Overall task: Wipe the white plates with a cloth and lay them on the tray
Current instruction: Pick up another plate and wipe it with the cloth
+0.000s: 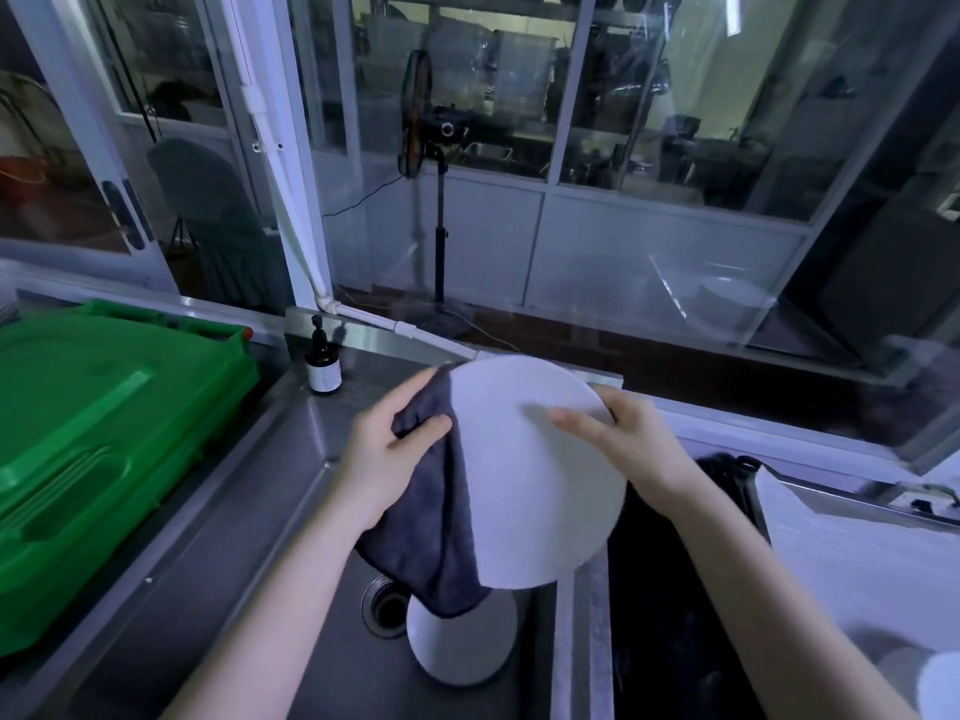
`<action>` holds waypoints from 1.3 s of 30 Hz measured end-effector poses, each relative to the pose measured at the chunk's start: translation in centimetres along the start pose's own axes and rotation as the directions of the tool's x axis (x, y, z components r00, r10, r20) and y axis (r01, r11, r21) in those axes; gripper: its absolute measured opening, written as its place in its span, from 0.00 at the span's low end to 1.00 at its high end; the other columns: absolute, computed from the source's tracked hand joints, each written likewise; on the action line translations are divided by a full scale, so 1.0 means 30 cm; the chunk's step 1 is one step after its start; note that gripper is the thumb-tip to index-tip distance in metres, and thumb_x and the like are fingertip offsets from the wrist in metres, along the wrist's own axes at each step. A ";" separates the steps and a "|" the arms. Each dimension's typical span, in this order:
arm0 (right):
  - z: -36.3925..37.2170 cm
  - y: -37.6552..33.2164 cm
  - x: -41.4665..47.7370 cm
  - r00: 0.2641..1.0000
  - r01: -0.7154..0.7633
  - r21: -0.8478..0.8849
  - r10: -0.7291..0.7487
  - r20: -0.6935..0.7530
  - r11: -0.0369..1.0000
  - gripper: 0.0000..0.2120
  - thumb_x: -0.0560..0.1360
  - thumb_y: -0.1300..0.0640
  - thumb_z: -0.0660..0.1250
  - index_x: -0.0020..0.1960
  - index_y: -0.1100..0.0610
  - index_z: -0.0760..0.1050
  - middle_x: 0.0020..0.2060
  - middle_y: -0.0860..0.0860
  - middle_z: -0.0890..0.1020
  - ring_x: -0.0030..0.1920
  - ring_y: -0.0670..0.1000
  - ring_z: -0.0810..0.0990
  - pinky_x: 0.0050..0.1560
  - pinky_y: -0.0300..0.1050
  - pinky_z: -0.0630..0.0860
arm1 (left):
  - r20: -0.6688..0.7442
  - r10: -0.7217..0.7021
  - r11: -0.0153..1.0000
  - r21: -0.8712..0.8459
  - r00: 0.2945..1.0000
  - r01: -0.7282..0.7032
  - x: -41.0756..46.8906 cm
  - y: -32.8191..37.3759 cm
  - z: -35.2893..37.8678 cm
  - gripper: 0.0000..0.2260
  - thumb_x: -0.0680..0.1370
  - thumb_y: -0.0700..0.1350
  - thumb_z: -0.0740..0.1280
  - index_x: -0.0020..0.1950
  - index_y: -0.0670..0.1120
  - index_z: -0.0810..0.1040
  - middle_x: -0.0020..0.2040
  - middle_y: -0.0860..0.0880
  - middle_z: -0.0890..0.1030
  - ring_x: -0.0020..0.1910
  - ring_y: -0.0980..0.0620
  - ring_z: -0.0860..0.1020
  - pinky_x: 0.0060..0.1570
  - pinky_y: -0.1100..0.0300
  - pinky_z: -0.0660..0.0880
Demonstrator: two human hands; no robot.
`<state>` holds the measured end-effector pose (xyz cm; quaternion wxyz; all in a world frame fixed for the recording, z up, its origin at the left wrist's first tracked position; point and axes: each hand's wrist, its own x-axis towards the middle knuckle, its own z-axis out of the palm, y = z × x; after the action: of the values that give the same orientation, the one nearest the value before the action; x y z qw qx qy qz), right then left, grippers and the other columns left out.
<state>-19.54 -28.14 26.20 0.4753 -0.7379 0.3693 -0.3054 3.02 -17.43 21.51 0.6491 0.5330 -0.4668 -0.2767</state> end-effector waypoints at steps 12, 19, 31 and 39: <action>0.125 0.038 -0.027 0.916 -0.084 0.395 0.227 -0.330 0.915 0.15 0.75 0.47 0.72 0.38 0.57 0.82 0.29 0.46 0.76 0.31 0.46 0.73 0.32 0.39 0.70 | -0.220 -0.165 0.976 -0.174 0.961 0.127 -0.042 -0.048 0.027 0.23 0.78 0.35 0.69 0.65 0.61 0.77 0.62 0.64 0.80 0.63 0.66 0.75 0.65 0.66 0.71; 0.129 0.087 -0.050 0.955 -0.068 0.320 0.154 -0.253 0.945 0.06 0.79 0.50 0.69 0.47 0.50 0.84 0.41 0.46 0.85 0.40 0.44 0.80 0.41 0.39 0.74 | -0.260 -0.238 0.966 -0.166 0.936 0.199 -0.071 -0.090 -0.007 0.23 0.77 0.40 0.71 0.60 0.69 0.77 0.62 0.64 0.80 0.64 0.64 0.75 0.67 0.57 0.69; 0.040 0.021 0.026 0.995 0.005 0.035 -0.009 0.100 0.999 0.22 0.68 0.38 0.74 0.44 0.58 0.83 0.35 0.55 0.83 0.35 0.47 0.78 0.37 0.40 0.73 | 0.200 0.026 0.985 0.163 0.979 -0.059 -0.002 0.008 0.009 0.26 0.78 0.33 0.68 0.69 0.57 0.74 0.65 0.66 0.77 0.66 0.66 0.72 0.65 0.74 0.64; 0.259 0.091 -0.055 0.768 -0.117 0.626 0.470 -0.435 0.771 0.07 0.78 0.50 0.70 0.42 0.47 0.84 0.33 0.41 0.84 0.37 0.45 0.79 0.36 0.39 0.76 | -0.329 -0.370 0.910 -0.318 0.869 0.267 -0.077 -0.127 0.069 0.24 0.79 0.36 0.67 0.69 0.59 0.74 0.61 0.61 0.81 0.63 0.63 0.77 0.64 0.60 0.72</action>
<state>-14.88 -23.81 20.69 0.5828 -0.3663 0.5021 -0.5235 0.74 -17.42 17.17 0.7369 0.5562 -0.1953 -0.3307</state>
